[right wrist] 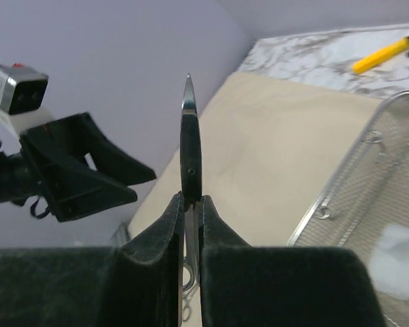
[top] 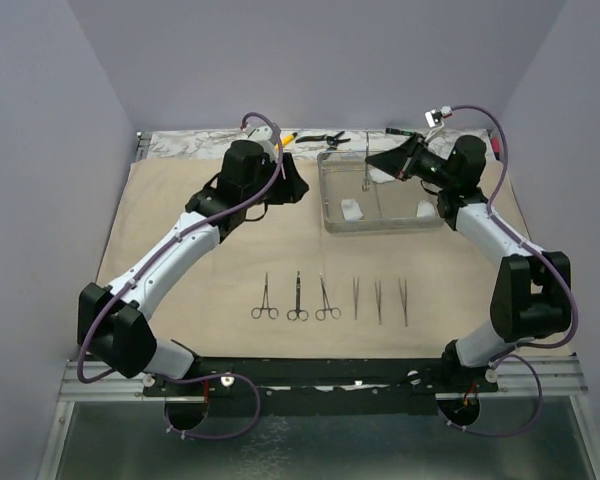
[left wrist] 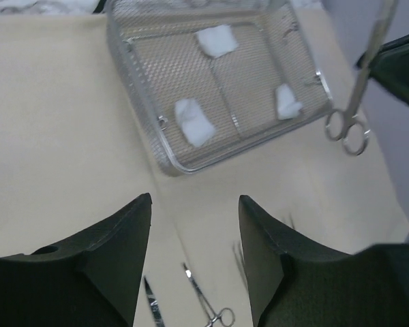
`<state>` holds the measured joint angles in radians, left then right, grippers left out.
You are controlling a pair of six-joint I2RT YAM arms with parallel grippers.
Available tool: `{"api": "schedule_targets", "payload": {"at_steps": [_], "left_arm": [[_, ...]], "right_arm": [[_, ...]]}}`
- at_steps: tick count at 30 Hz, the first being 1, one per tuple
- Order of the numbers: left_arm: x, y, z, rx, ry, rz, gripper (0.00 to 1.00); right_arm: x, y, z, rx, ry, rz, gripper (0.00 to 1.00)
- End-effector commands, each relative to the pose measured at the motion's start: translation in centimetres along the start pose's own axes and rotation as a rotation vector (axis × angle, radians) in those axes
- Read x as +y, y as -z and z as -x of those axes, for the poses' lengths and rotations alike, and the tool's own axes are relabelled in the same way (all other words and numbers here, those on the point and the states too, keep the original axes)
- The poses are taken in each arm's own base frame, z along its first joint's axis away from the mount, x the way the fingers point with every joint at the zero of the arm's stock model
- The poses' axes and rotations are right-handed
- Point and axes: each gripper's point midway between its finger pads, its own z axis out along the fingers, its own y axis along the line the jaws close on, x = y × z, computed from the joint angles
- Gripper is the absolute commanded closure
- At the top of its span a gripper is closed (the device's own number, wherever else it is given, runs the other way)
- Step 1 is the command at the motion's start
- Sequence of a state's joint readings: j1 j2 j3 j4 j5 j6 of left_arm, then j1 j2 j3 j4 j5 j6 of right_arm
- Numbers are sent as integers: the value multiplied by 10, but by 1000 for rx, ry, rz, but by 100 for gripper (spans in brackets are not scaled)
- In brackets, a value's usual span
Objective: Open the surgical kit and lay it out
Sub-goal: Place the medical item in the surgical kit.
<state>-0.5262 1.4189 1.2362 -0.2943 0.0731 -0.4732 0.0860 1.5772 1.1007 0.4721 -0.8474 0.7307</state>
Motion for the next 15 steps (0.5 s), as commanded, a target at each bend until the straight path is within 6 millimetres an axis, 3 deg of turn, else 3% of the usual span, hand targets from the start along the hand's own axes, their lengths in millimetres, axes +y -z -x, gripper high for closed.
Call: {"api": "schedule_targets", "payload": {"at_steps": [1,4,8,11,15], "left_arm": [[-75,38,55,-121,-14,-321,43],[-99,56,82,-209,-21,-416,40],[-123,74,101,-287,-28,-538,39],[-128,80,102,-313,6,-582,39],[-139,90,97,-309,44,-680,39]], "right_arm": [[79,5,-10,30,-16,274,99],[105,6,-27,70,-12,355,99],[144,6,-50,123,-10,470,99],[170,5,-62,150,-21,552,99],[188,6,-63,146,-36,624,99]]}}
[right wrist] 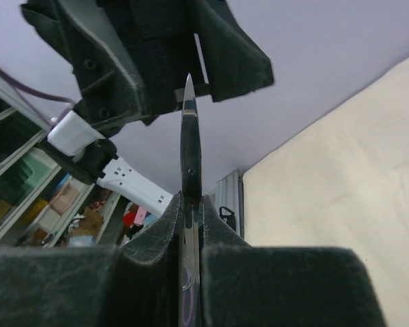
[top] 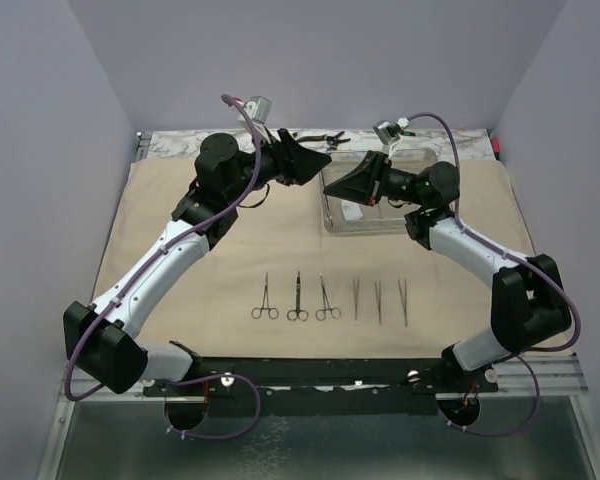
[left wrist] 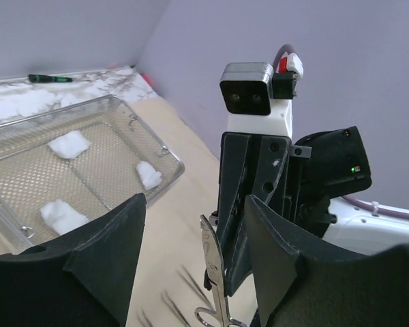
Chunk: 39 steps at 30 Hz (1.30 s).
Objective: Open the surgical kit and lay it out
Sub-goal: Place the medical item in the surgical kit.
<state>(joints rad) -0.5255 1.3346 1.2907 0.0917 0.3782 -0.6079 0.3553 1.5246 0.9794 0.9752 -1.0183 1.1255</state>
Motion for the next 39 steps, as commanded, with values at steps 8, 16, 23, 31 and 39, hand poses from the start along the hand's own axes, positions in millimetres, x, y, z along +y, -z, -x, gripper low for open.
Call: {"api": "schedule_targets", "payload": {"at_steps": [8,16,23,31,39], "left_arm": [[-45,12,1,-14,132,-230,47],[-51,13,-6,20,181,-269,67],[-28,11,-20,40,145,-170,100],[52,24,-52,147,-20,195,100],[172,114,-118,415,-185,793,100]], "right_arm": [[43,-10,4,3,15,189,99],[37,-15,6,2,-2,201,99],[32,-17,3,19,-32,222,87],[-12,-15,-13,34,-14,27,38],[-119,50,-32,66,72,-738,37]]}}
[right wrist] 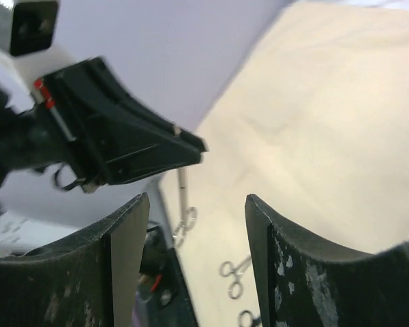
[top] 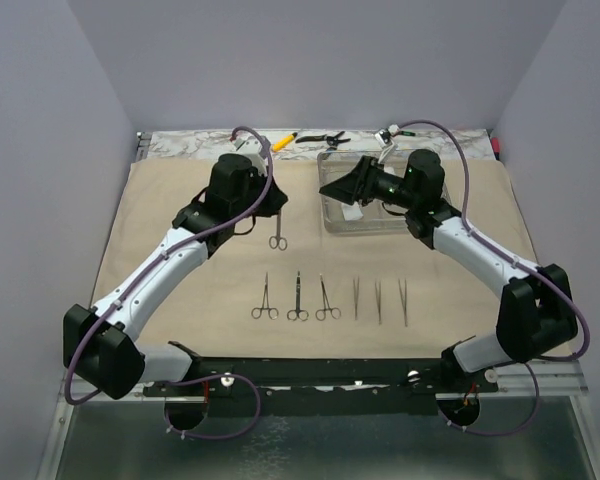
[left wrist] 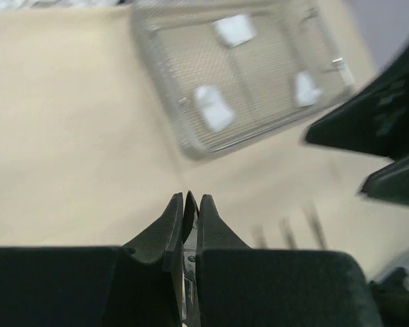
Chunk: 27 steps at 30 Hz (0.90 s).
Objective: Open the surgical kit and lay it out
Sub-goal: Place the medical item in the surgical kit.
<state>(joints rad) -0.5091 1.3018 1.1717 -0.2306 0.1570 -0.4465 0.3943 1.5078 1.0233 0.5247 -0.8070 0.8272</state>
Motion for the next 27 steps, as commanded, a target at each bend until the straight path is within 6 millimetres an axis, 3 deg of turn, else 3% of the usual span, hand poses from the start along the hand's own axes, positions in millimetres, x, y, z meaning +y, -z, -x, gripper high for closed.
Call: {"api": "schedule_targets", "payload": {"at_steps": [1,5,9,18,27], "left_arm": [[107,35,-69,220,-137,461,100],[149,56,-130,397,-127,602,100],[171,65,-165,473,-79,660,100],[193,51,-204,594,-75,687,100],[203,57,-213,583,-34,756,100]], "right_arm": [[-81,44,-23,68,106,-519,37],[-97,62,-30,91,122,-636,37],[-103,66,-35,100,111,-662,38],[-107,64,-35,114,89,-682,41],[-109,63,-35,122,85,-687,44]]}}
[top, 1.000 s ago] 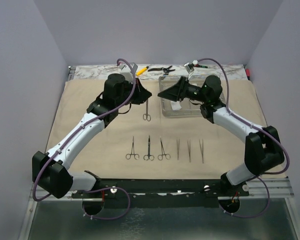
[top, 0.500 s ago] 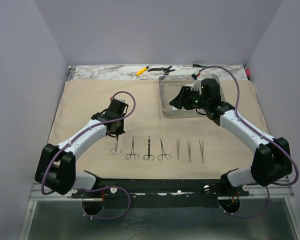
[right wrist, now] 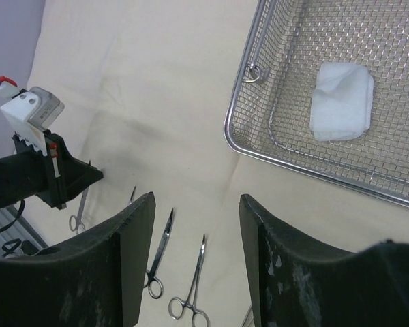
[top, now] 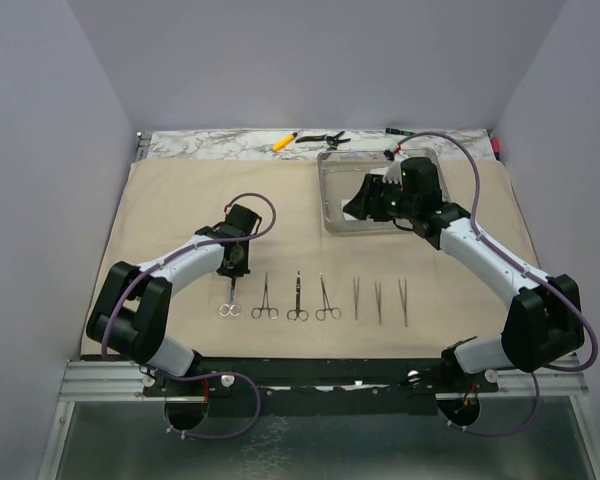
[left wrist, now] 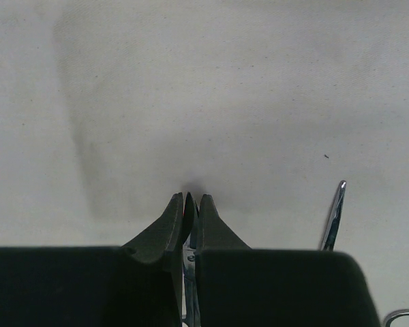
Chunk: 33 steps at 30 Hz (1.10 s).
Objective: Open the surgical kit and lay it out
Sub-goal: Place the medical item in the surgical kit.
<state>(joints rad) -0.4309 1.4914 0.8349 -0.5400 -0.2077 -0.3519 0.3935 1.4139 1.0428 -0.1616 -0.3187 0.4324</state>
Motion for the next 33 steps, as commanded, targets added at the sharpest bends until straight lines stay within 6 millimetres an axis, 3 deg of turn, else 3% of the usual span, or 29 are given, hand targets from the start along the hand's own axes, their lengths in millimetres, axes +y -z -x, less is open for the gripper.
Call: {"api": "schedule_targets", "payload": {"at_steps": [1,14,20,25,33], "left_arm": [[11,-1,1,-27,47,52,100],[16,9,4,-65,64,63,75],[13,23,22,-125,63,39,60],[7,55,57,-248,85,-13,53],[8,123,117,-558,162,-85,47]], "right_arm": [[1,-4,6,4,15,-9,45],[6,8,9,-5,14,-6,45],[4,20,19,-45,23,-49,44],[-7,29,31,-81,54,-141,41],[-65,16,59,-80,154,-450,37]]}}
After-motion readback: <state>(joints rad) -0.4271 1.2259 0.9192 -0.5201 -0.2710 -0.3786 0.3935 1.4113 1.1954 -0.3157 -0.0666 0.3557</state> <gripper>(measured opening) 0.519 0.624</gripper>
